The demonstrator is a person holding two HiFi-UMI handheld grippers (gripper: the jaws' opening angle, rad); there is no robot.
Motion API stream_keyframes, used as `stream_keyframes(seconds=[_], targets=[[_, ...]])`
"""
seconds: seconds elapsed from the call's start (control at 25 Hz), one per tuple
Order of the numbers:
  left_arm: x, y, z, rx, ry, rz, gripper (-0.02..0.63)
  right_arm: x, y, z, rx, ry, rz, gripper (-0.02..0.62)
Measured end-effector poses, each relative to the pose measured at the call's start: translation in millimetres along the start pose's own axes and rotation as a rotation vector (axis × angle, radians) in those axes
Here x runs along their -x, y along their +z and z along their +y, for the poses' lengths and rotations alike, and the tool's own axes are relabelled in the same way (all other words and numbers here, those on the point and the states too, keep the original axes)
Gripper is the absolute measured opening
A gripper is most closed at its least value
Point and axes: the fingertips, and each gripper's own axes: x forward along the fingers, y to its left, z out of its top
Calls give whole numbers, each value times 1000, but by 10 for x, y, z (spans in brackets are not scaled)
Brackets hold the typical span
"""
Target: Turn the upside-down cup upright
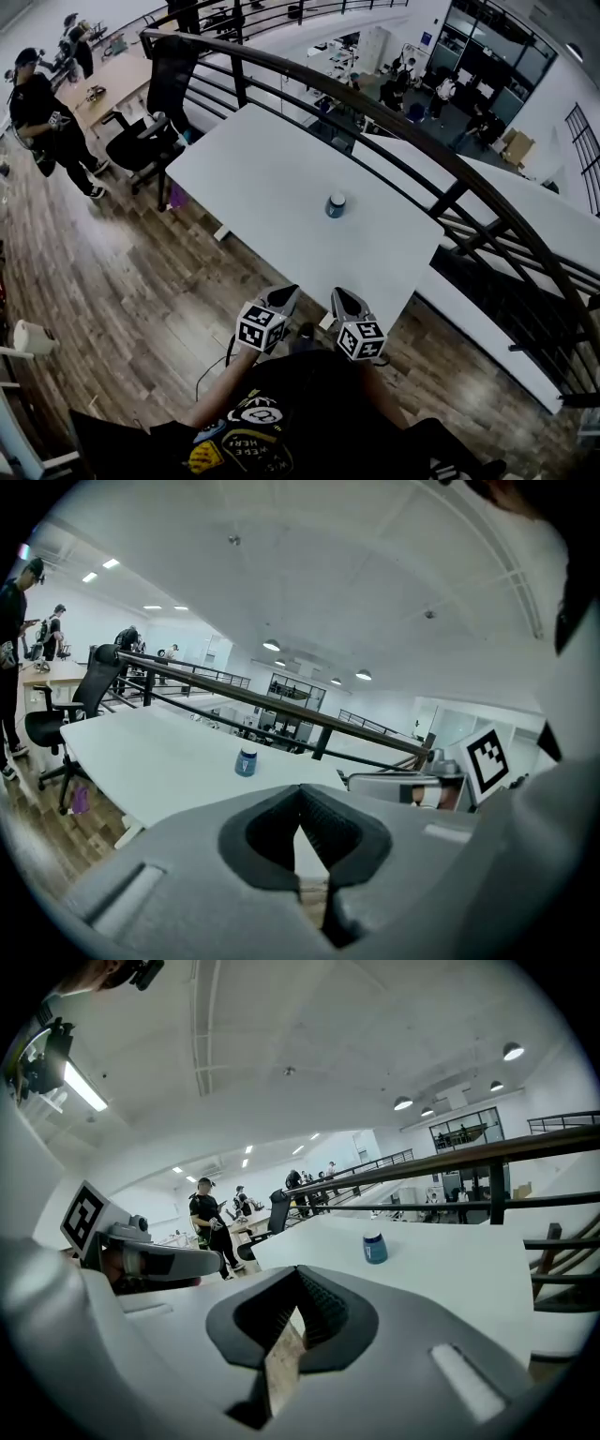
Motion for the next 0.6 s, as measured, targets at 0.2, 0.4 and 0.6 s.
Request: stream_keyframes(seconds=[0.2,0.4,0.6], targets=[[-561,79,206,55,12,27,5,-427,40,-490,1,-9,44,2],[-1014,44,334,14,27,71,5,-765,-255,-863,-1,3,126,2],[-1348,33,659,77,14,106,5,-1202,-478,-1211,1,-43,189,2]])
